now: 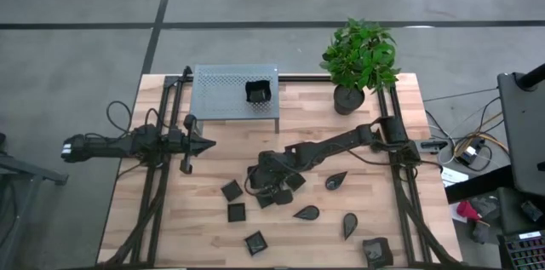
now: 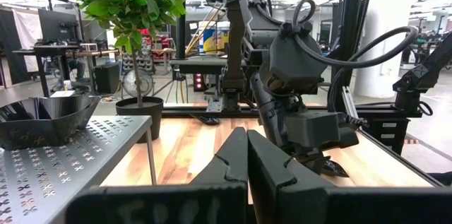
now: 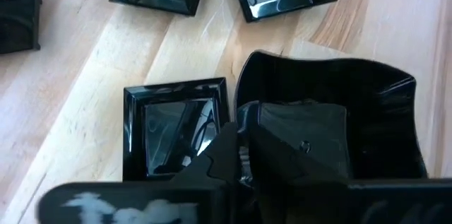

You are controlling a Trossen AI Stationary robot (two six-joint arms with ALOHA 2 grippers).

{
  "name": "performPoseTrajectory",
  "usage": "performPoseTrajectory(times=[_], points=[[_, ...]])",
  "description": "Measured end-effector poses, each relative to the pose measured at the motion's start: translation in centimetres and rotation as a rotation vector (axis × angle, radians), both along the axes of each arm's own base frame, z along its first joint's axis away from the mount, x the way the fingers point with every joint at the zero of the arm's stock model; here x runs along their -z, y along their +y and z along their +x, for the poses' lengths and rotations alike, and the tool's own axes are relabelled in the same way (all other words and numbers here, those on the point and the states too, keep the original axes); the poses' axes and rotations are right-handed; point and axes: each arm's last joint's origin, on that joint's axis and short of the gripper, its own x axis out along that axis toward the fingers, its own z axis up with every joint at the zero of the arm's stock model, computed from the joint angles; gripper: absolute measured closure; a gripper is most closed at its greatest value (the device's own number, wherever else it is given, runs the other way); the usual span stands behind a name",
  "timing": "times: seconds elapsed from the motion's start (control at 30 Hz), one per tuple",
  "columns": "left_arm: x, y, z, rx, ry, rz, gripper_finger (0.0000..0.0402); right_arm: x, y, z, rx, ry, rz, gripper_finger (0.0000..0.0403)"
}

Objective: Pick & Place Mini shaped plates
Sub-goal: Stack the distorted square plate on top of the distorted square plate on the shelf

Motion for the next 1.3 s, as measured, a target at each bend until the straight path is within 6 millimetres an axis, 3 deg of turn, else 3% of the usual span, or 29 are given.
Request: performPoseTrajectory(times=[0.33,0.97,1.3], points=[[0.01,0.0,0.0,0.0,0.001,0.0,0.0401,-0.07,0.0,0.03,-0.006,-0.004,-0.004,0.0321],[0.02,0.0,0.0,0.0,0.002,0.0,0.0401,-0.03,-0.02,-0.02,-0.017,-0.001,-0.013,0.039],[0.01,0.0,0.0,0.0,0.001,0.0,0.0401,-0.05,-0.02,-0.01,-0.019,-0.002,-0.015,0.0394]])
